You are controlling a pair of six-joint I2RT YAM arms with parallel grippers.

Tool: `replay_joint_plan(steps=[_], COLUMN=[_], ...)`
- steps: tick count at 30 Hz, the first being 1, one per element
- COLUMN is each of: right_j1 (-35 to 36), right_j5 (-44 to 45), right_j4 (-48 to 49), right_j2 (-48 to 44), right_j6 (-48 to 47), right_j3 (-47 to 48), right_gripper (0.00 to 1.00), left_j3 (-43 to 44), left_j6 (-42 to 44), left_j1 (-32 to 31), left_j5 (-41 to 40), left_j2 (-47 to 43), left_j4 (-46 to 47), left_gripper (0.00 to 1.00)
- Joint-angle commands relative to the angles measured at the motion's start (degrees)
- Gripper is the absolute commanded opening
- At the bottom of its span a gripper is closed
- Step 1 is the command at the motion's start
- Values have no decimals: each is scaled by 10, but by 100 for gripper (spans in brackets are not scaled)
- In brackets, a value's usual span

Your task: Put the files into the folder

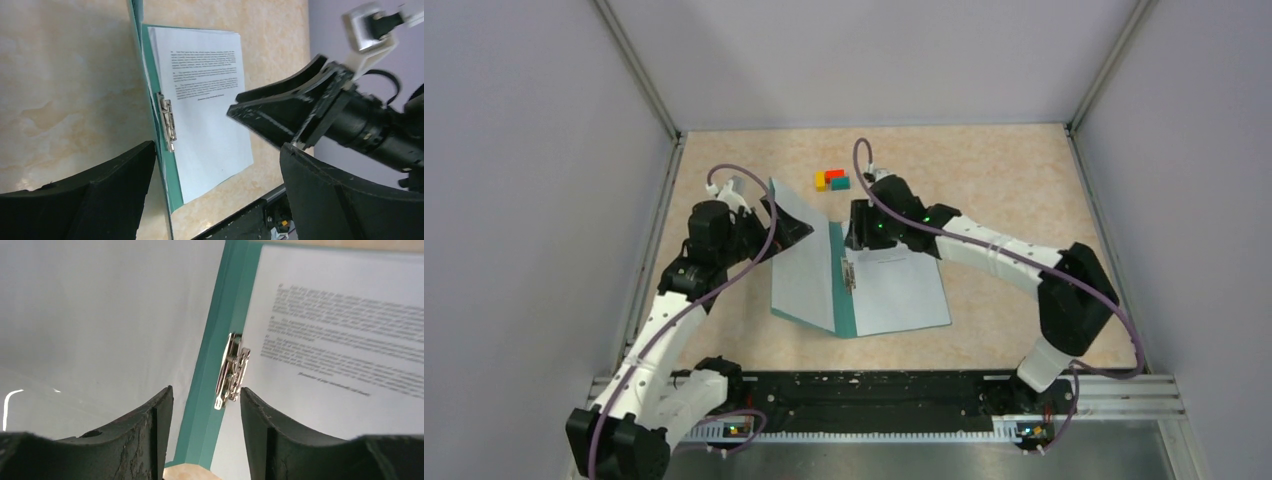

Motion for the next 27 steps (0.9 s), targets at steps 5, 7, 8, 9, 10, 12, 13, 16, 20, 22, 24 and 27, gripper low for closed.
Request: replay_joint_plan(steps=[5, 7, 8, 9, 10, 12, 13, 16, 20, 22, 24, 27], right_j1=[-63, -73, -77, -81, -83, -87, -88, -93, -101, -106, -109, -110], right_j5=[84, 106, 116, 124, 132, 147, 156, 178, 208, 214, 212, 201], right_j4=[-69, -86, -94, -101, -109, -124, -130, -146, -164, -168, -167, -167], right_j2=[-146, -179, -192, -204, -215, -237, -248, -278, -310, -321, -327, -326], right_j6=[-47, -55, -58, -61, -64, -69, -70, -72, -72, -71, -69, -68], right_j3=[-10, -11, -11, -12, -11, -12, -12, -20, -34, -46, -60, -70], right_gripper=[56, 58, 59, 60, 61, 62, 63, 66, 70, 72, 73, 75], left_j3=[69, 81, 85, 89, 93, 101, 105, 122, 130, 130, 131, 130], left_j6=[-31, -41, -49, -55, -60, -68, -71, -75, -94, -105, -114, -123], left_j1=[-129, -163, -177, -192, -200, -214, -221, -235, -242, -244, -247, -251], left_j5=[-38, -47, -49, -49, -48, -42, -39, -26, -12, -5, 2, 9], left_j2=[72, 109, 125, 141, 160, 194, 211, 260, 318, 346, 372, 399], left_j4=[94, 122, 140, 157, 172, 195, 218, 243, 273, 288, 301, 318], left_gripper=[98, 98, 98, 98, 98, 98, 98, 98, 98, 98, 98, 98])
